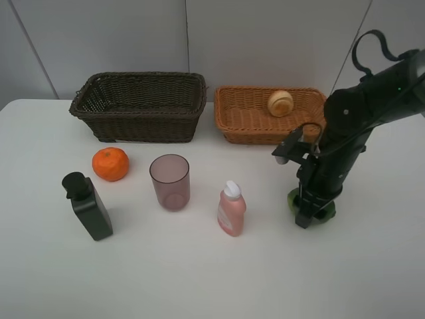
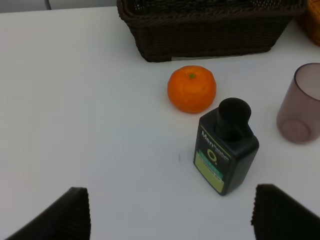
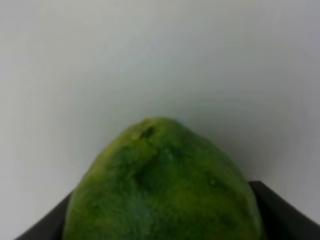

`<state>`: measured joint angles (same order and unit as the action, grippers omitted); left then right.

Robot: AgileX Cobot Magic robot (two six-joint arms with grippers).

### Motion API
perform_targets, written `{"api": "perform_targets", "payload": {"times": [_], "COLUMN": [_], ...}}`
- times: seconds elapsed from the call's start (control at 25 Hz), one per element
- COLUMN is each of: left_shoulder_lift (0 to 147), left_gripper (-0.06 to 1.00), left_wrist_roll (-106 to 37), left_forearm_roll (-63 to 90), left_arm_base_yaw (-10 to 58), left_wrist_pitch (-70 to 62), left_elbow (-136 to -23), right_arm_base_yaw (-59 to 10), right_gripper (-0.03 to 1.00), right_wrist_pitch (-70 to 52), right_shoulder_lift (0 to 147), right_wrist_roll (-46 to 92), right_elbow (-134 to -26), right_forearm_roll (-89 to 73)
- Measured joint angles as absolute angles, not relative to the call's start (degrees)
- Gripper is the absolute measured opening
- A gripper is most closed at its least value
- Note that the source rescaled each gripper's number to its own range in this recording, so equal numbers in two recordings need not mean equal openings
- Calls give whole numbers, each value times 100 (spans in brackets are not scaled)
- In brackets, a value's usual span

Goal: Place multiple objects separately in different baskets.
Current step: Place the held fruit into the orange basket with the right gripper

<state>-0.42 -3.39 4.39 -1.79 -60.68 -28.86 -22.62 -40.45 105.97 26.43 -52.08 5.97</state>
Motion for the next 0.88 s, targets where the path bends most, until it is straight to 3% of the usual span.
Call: {"api": "perform_targets", "payload": {"times": [0.88], "left_shoulder_lift": [-42], "left_gripper": [85], "left_wrist_roll": [-339], "left_forearm_roll": [439], "left_arm_base_yaw": [-179], "left_wrist_pitch": [-6068], "left_elbow": [-2886], "right_arm_base_yaw": [-2262], "right_gripper": [50], "right_wrist_pitch": [-4395], "right_shoulder_lift": [9719], "right_wrist_roll": [2643], "right_elbow": [-5589], "right_forearm_roll": [505]}}
